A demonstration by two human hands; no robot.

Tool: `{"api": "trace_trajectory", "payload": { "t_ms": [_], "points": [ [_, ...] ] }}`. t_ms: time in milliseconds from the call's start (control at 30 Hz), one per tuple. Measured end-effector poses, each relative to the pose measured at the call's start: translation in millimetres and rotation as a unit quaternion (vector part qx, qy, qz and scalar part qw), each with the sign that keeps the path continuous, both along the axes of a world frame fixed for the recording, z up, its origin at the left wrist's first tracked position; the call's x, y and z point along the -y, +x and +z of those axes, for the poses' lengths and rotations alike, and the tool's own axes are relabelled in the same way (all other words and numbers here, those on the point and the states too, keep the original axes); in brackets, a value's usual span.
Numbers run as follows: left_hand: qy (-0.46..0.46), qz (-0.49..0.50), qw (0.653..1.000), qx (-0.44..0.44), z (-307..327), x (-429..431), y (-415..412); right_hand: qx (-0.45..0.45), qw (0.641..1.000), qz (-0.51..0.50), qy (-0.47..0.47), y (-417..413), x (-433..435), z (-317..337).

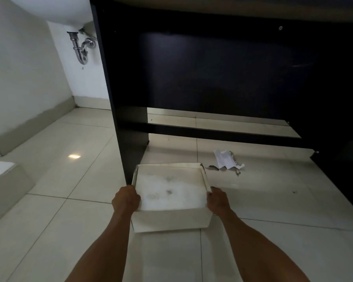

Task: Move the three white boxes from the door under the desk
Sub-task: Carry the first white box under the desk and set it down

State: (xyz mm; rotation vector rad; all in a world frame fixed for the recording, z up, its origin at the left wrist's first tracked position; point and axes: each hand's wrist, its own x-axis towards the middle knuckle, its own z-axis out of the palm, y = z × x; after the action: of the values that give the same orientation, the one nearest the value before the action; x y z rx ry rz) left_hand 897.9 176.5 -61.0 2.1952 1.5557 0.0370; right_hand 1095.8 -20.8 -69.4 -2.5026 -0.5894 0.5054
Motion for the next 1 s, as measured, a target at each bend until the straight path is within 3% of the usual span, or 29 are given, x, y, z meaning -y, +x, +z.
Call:
{"api": "trace_trajectory", "payload": {
  "t_ms": [167,267,467,633,700,833,1000],
  "points": [
    [-0.014,0.004,1.000,0.022,-22.5,-4.7,6.1,0.025,1.000,0.000,0.006,8.5,-7.3,-25.0],
    [-0.014,0.013,0.999,0.037,-23.7,-8.3,10.0,0.022,0.998,-0.032,0.055,9.9,-11.8,-31.7],
    [-0.029,0.067,0.995,0.066,-14.2,1.5,14.4,-0.046,0.948,-0.303,0.088,-20.2,-25.6,-21.5],
    [-0.046,0.122,0.986,0.102,-13.3,12.3,17.0,-0.122,0.893,-0.396,0.177,-40.1,-50.3,-10.8],
    [-0.060,0.150,0.979,0.126,-13.1,16.2,18.9,-0.134,0.891,-0.393,0.184,-46.9,-56.5,-11.0],
    [-0.090,0.200,0.961,0.170,-9.7,30.1,24.8,-0.138,0.936,-0.282,0.156,-65.1,-68.8,-14.2],
    [-0.178,0.282,0.916,0.223,2.1,56.6,41.3,-0.129,0.966,-0.174,0.143,-82.8,-87.3,-16.6]
  ]
}}
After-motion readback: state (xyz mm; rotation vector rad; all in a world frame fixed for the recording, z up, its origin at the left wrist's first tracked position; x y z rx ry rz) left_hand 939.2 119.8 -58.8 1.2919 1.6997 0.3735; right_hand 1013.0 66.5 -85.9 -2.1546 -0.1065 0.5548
